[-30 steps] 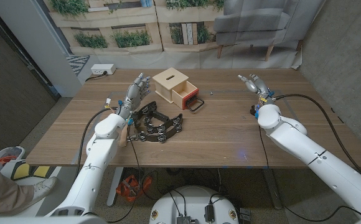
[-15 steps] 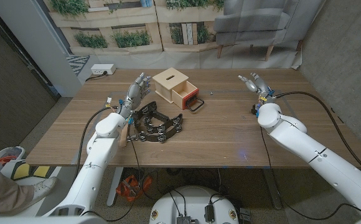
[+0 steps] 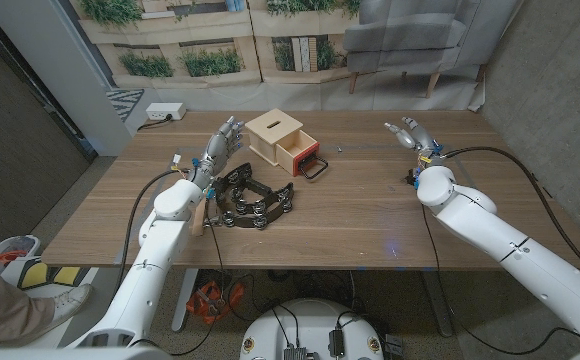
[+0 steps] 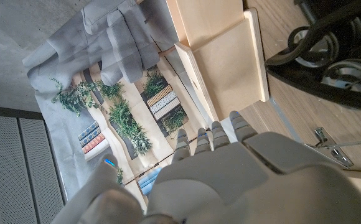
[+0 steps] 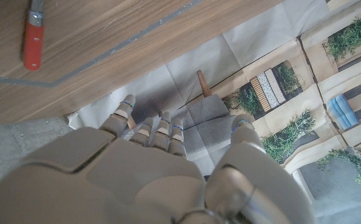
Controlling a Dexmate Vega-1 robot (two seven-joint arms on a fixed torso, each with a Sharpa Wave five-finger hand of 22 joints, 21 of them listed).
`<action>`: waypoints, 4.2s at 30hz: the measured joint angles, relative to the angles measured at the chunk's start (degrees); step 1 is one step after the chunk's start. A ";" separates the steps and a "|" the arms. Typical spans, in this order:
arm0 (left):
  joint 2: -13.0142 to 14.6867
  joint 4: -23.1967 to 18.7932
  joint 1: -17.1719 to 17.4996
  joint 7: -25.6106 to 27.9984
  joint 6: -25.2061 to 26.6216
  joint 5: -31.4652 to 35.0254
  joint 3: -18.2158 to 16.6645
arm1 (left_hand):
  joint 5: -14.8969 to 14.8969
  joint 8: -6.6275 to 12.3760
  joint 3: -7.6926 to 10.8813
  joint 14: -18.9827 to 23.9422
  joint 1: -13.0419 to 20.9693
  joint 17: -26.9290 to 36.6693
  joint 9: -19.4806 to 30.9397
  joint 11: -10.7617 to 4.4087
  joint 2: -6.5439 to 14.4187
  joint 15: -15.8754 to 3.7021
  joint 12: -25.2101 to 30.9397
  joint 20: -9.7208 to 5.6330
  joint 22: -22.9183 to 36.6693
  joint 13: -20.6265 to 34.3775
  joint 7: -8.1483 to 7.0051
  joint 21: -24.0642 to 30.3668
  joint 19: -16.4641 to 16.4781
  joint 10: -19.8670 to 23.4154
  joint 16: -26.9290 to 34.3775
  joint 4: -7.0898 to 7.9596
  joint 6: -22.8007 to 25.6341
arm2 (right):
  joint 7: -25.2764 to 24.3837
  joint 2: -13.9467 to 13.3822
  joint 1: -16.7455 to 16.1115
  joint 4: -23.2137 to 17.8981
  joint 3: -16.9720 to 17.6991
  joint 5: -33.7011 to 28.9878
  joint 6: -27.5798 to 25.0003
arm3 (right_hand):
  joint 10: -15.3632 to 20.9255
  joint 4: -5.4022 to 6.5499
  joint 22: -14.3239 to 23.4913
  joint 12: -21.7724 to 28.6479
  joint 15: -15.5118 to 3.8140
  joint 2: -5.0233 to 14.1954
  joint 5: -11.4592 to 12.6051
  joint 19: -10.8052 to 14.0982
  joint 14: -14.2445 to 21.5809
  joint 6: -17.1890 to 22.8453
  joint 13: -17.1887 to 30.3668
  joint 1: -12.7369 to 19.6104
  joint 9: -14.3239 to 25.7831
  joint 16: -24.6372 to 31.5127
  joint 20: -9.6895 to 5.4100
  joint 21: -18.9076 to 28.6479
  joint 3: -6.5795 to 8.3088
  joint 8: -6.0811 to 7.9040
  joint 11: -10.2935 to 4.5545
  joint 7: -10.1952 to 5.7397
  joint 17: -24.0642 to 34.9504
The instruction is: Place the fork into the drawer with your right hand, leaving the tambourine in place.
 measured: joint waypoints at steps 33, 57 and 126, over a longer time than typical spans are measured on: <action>0.16 -3.35 1.98 0.39 1.05 0.17 -0.17 | 0.00 0.00 0.08 -0.20 0.52 0.01 -0.01 0.00 0.06 0.20 0.00 0.00 0.00 0.00 -0.01 0.00 0.01 0.00 0.00 -0.40 0.41 | -2.16 -0.72 -3.81 -0.85 3.11 1.28 0.76 | 2.09 -0.17 -0.01 -0.01 -0.24 0.14 0.01 1.05 0.38 1.77 -0.01 1.20 -0.01 0.00 -1.49 0.01 0.17 0.28 1.22 0.96 -0.01; 0.38 -2.92 1.62 0.28 1.65 0.25 -0.03 | 0.00 0.00 0.08 -0.20 0.51 0.02 -0.01 0.00 0.06 0.20 0.00 0.01 0.00 0.00 -0.01 0.00 0.01 0.00 0.00 -0.39 0.41 | -5.00 0.28 -3.92 -1.40 3.10 -0.17 -3.76 | 6.22 -0.25 0.00 0.33 -0.18 -0.24 0.01 3.43 4.37 4.73 -0.01 2.03 -0.02 1.32 -0.32 0.29 -0.73 0.52 5.36 4.58 -0.04; 0.80 -0.69 0.35 -0.96 -0.26 0.33 0.31 | 0.00 0.00 0.00 -2.22 0.74 0.00 -0.02 0.00 0.29 -0.71 0.00 -1.66 0.00 0.00 0.51 0.00 -0.60 0.00 0.00 -0.80 0.92 | -13.97 8.92 2.61 0.50 -3.18 -8.79 -22.88 | 12.76 -0.17 -0.02 1.22 -0.62 -3.21 0.24 9.21 11.52 10.54 -0.03 3.58 -0.15 3.57 1.03 0.69 -3.33 0.89 5.76 6.61 0.80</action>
